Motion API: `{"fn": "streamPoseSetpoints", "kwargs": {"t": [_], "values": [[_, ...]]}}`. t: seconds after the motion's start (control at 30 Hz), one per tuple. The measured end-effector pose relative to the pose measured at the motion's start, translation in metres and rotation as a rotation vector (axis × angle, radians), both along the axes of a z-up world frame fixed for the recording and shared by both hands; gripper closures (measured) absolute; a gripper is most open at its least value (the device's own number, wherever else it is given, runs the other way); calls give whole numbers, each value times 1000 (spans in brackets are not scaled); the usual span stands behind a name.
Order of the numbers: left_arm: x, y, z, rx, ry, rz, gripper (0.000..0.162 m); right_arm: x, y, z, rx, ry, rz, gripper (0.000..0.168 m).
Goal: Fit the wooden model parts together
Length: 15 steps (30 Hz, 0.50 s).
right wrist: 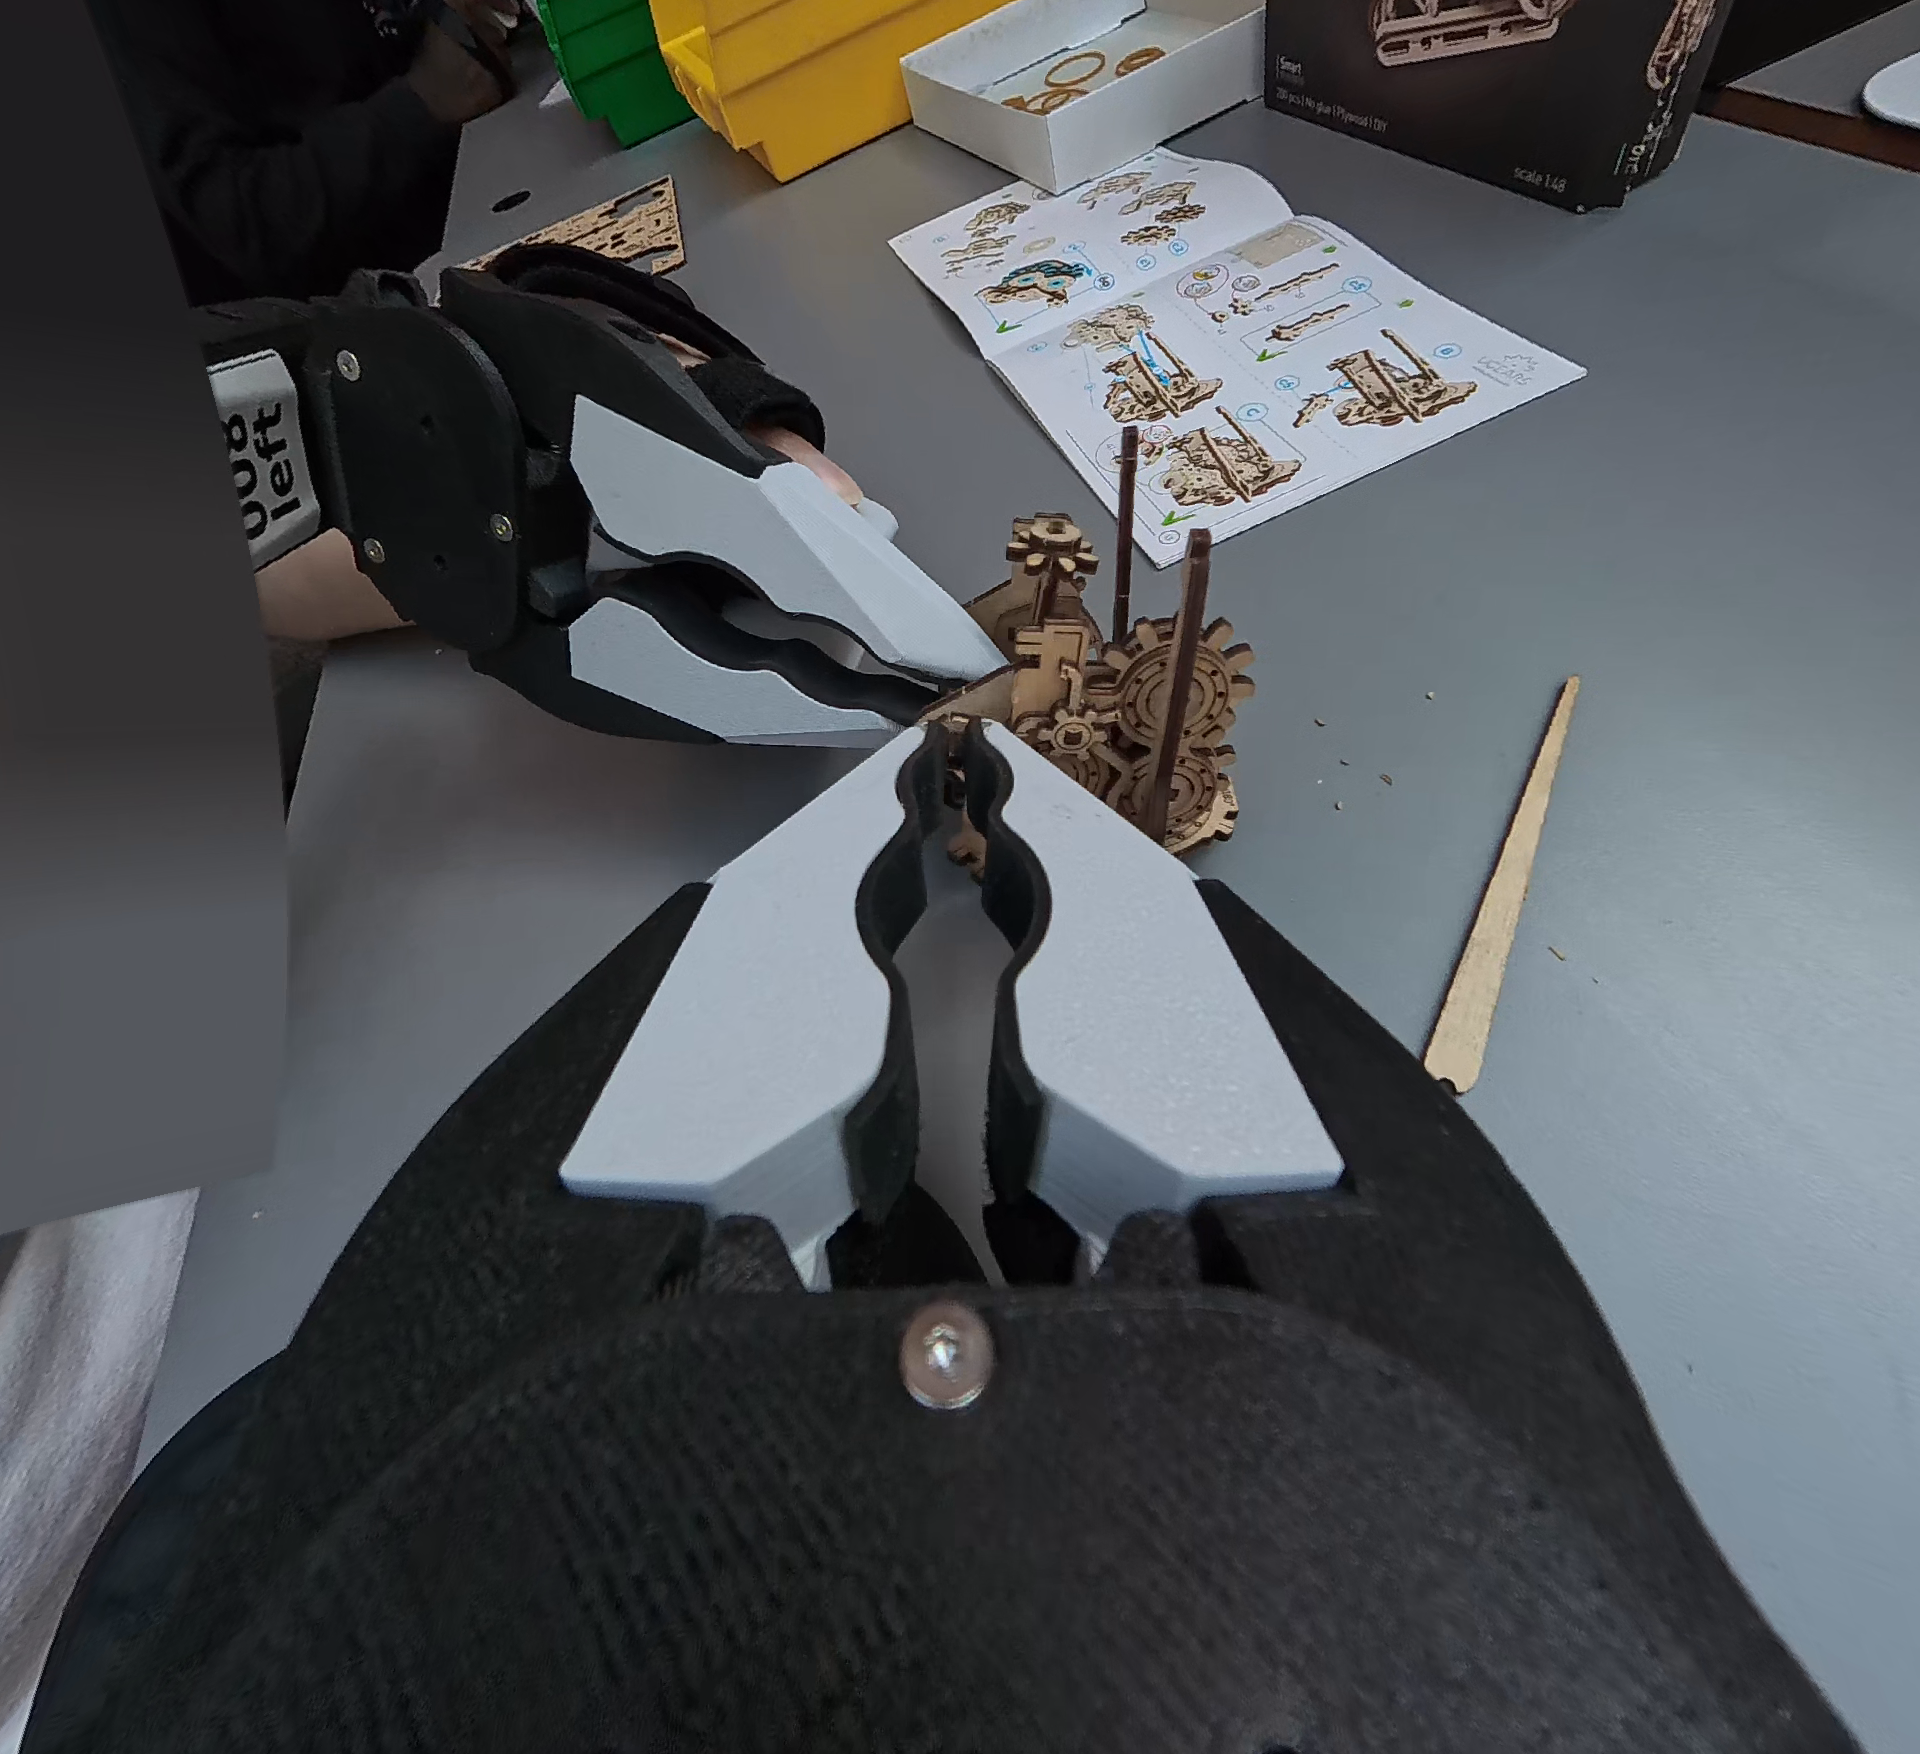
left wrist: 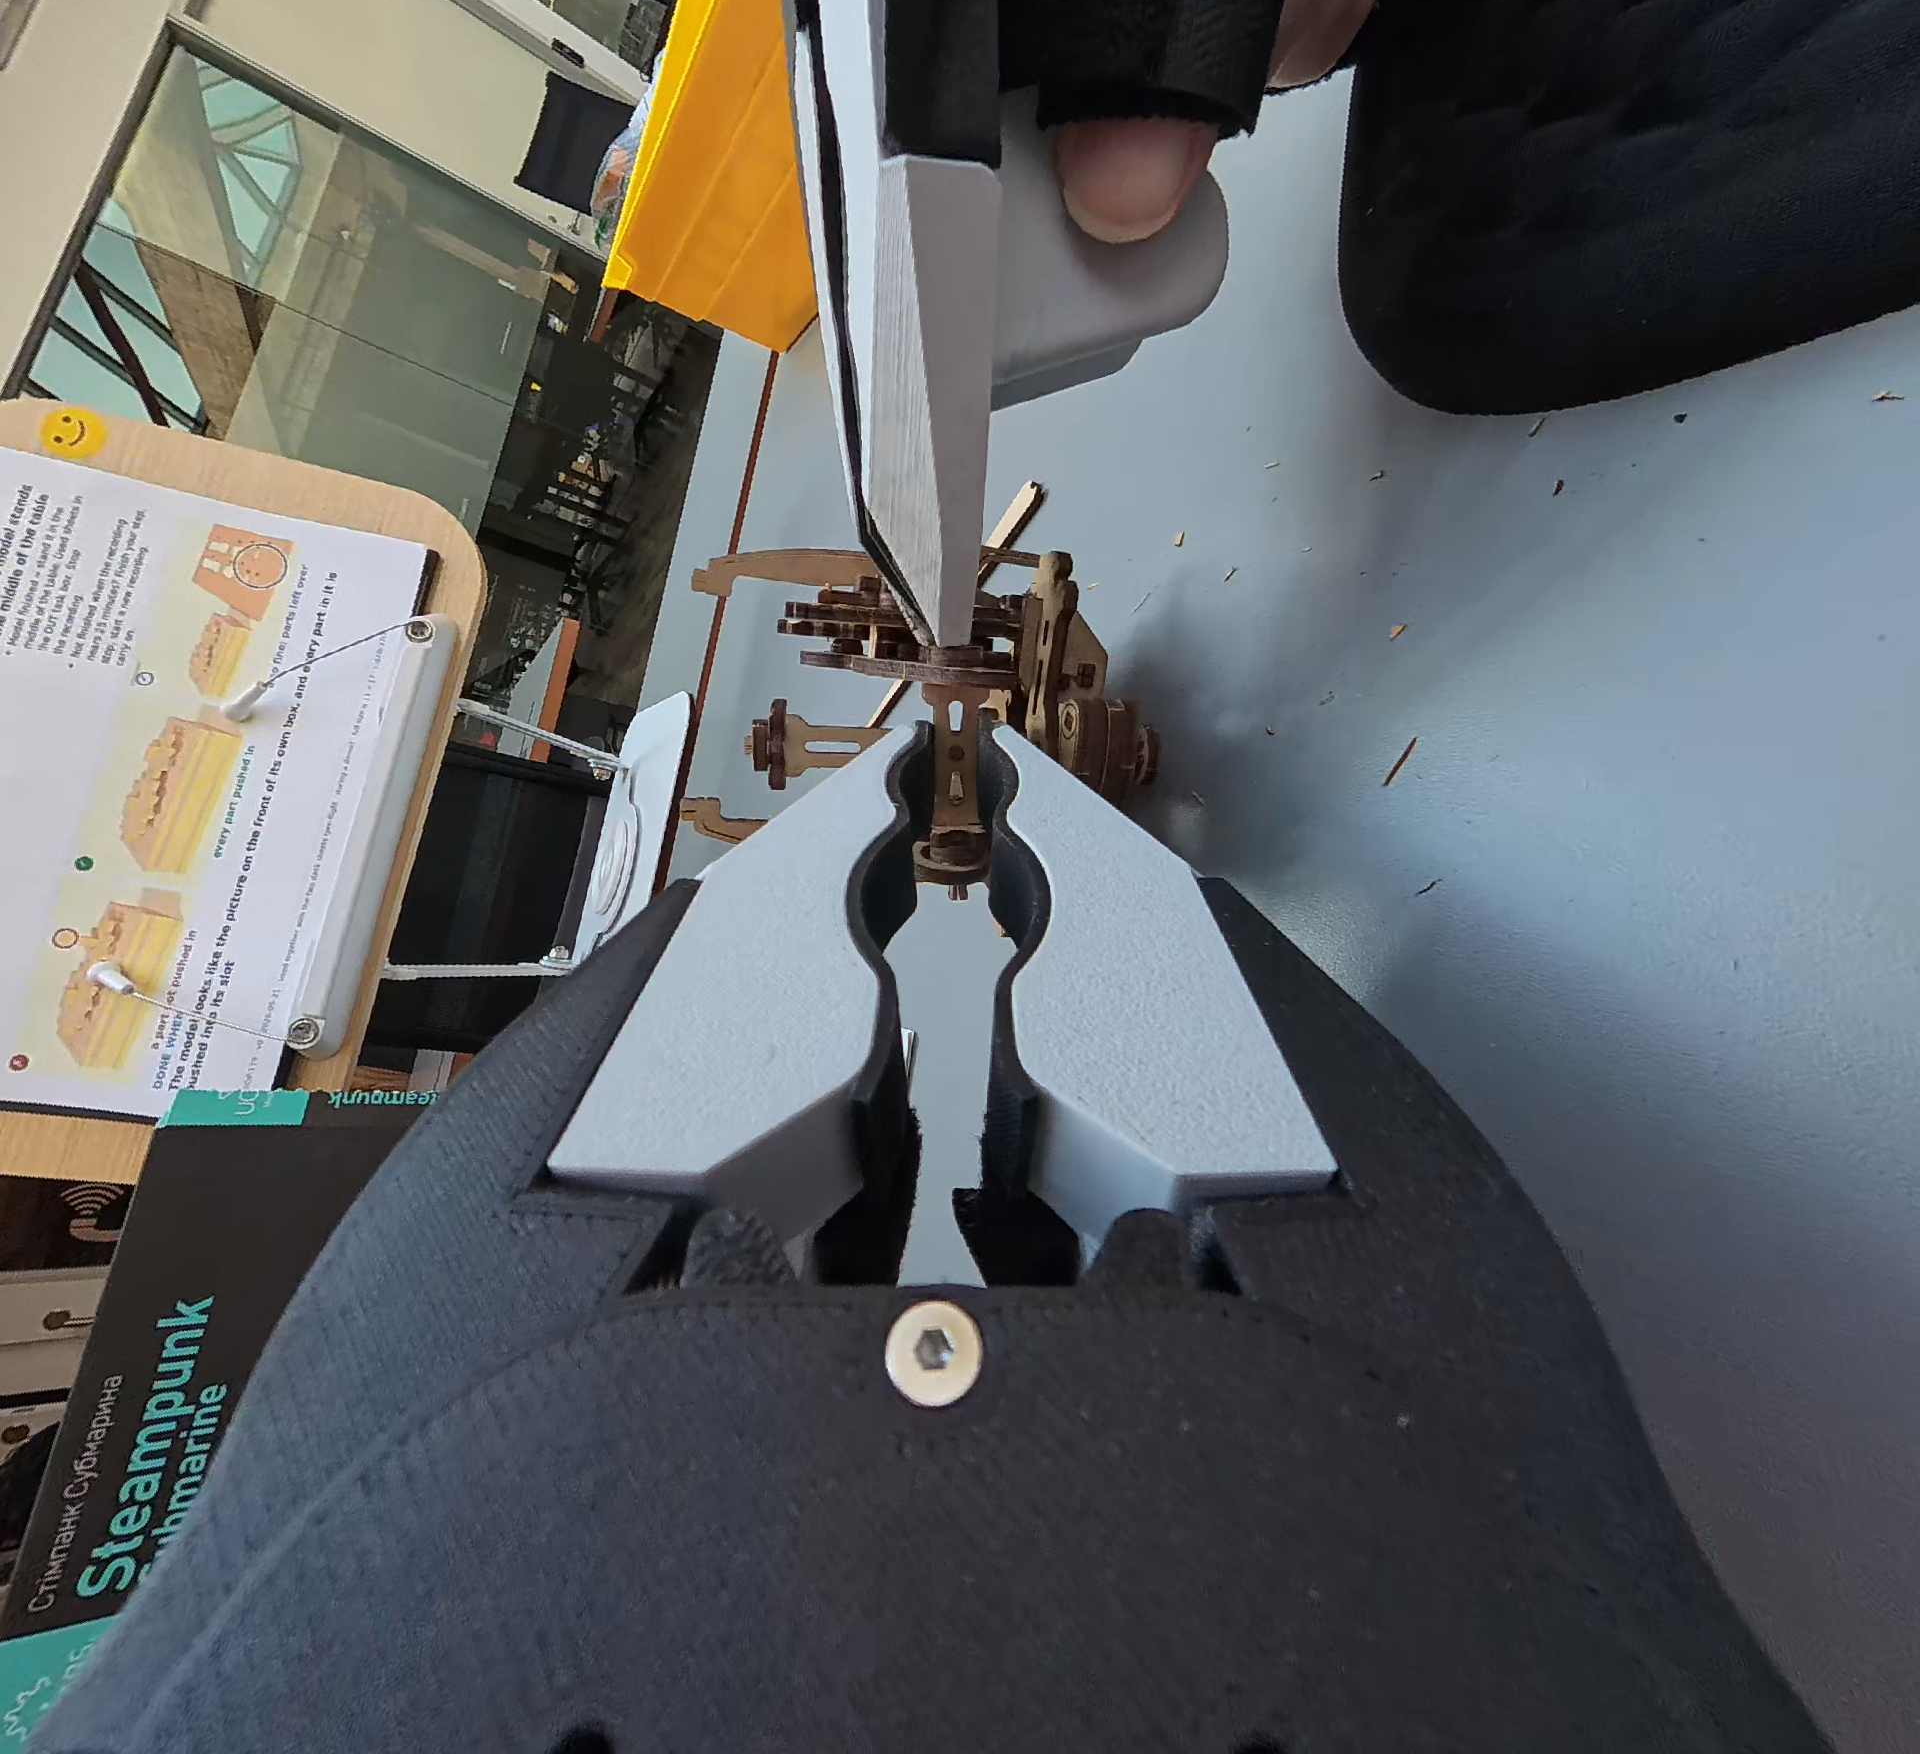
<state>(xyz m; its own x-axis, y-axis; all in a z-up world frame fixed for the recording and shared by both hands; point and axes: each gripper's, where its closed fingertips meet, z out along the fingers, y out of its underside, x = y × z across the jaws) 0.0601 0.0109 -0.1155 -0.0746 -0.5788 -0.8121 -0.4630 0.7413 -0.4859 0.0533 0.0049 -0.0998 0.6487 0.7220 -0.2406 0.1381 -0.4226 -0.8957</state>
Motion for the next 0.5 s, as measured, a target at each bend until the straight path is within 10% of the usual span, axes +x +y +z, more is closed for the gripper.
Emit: {"fn": "streamPoseSetpoints", "kwargs": {"t": [0.5], "values": [[1, -3, -4, 2, 25, -5, 158, -1, -1, -5, -20, -21, 10, 167]]}}
